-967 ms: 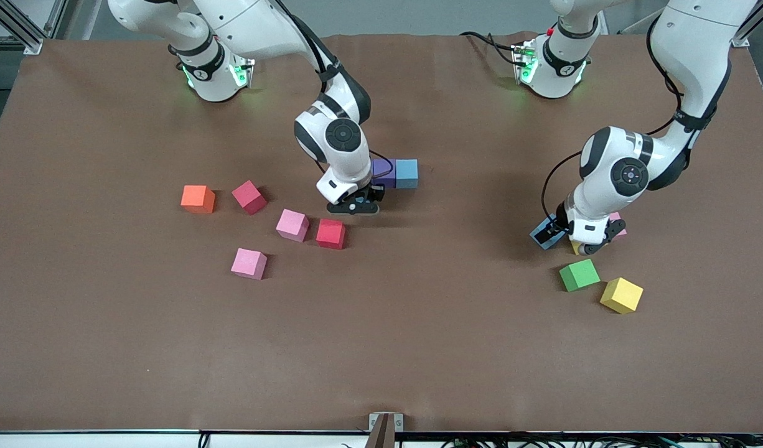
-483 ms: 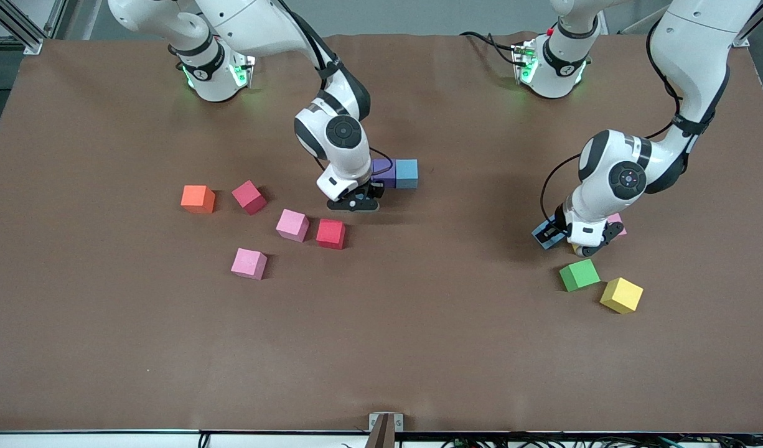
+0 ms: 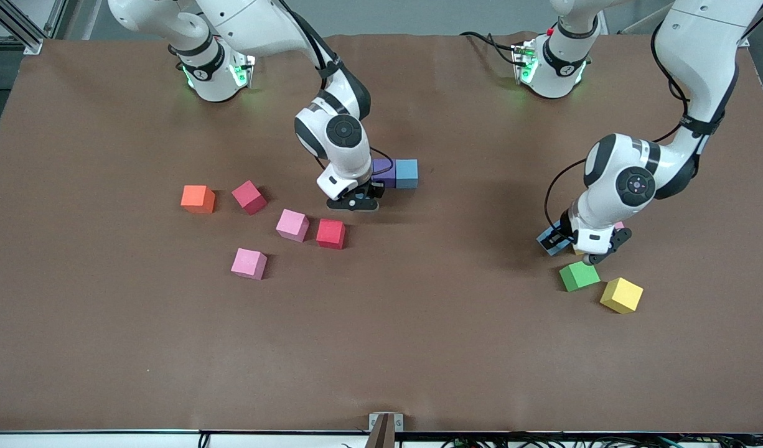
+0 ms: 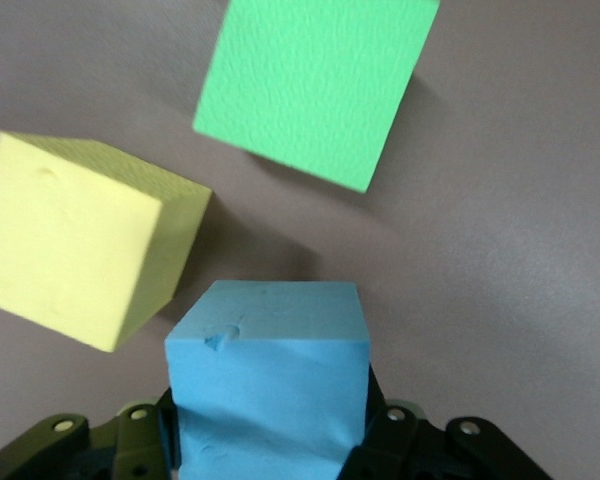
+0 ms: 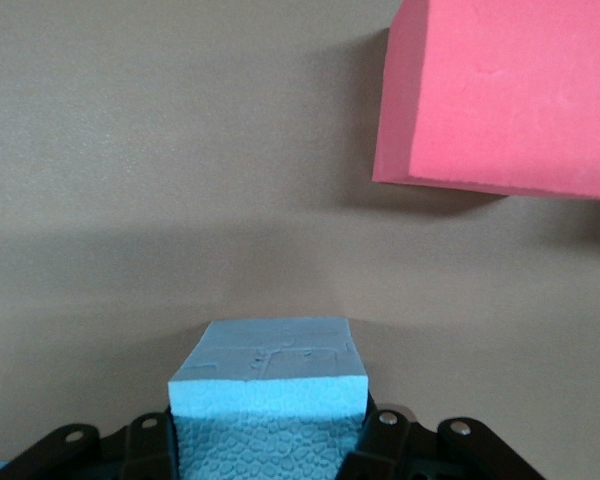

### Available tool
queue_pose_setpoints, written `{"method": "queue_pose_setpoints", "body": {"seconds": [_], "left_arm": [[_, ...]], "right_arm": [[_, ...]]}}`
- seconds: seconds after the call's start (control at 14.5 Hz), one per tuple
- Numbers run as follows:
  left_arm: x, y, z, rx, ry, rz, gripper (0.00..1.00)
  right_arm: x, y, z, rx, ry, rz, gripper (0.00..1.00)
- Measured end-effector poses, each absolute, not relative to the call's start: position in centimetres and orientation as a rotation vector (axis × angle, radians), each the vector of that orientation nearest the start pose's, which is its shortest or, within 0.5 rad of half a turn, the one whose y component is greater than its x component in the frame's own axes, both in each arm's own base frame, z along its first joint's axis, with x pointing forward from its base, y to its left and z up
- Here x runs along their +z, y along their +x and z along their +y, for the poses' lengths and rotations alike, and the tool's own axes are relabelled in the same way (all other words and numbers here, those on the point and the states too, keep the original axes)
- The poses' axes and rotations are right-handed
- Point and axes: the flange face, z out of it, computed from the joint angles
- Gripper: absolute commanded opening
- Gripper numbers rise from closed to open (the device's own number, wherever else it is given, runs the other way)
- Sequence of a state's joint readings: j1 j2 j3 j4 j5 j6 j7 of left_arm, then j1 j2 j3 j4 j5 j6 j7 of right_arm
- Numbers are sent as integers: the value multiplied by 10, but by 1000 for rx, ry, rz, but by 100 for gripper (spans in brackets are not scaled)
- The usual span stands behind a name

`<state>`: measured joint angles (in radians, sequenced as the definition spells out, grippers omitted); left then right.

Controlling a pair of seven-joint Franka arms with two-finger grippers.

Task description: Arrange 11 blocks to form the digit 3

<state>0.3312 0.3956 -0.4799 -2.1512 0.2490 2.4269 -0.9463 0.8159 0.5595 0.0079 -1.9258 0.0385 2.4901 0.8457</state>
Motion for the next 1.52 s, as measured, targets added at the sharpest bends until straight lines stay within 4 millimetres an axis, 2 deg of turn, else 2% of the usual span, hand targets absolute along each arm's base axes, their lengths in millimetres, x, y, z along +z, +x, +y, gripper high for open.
{"method": "queue_pose_setpoints", "body": {"seconds": [0.14, 0.28, 0.76, 1.52], "left_arm": [[243, 567, -82, 102, -2959, -978, 44], [250, 573, -82, 94, -2942, -1021, 42], [251, 571, -101, 90, -2935, -1039, 41], [245, 569, -117, 107, -2949, -1001, 41]], "right_arm": [[197, 425, 459, 25, -3117, 88, 1], [197, 425, 459, 24, -3116, 88, 1], [197, 418, 466, 23, -3115, 74, 1], [197, 418, 465, 23, -3116, 60, 1]]}}
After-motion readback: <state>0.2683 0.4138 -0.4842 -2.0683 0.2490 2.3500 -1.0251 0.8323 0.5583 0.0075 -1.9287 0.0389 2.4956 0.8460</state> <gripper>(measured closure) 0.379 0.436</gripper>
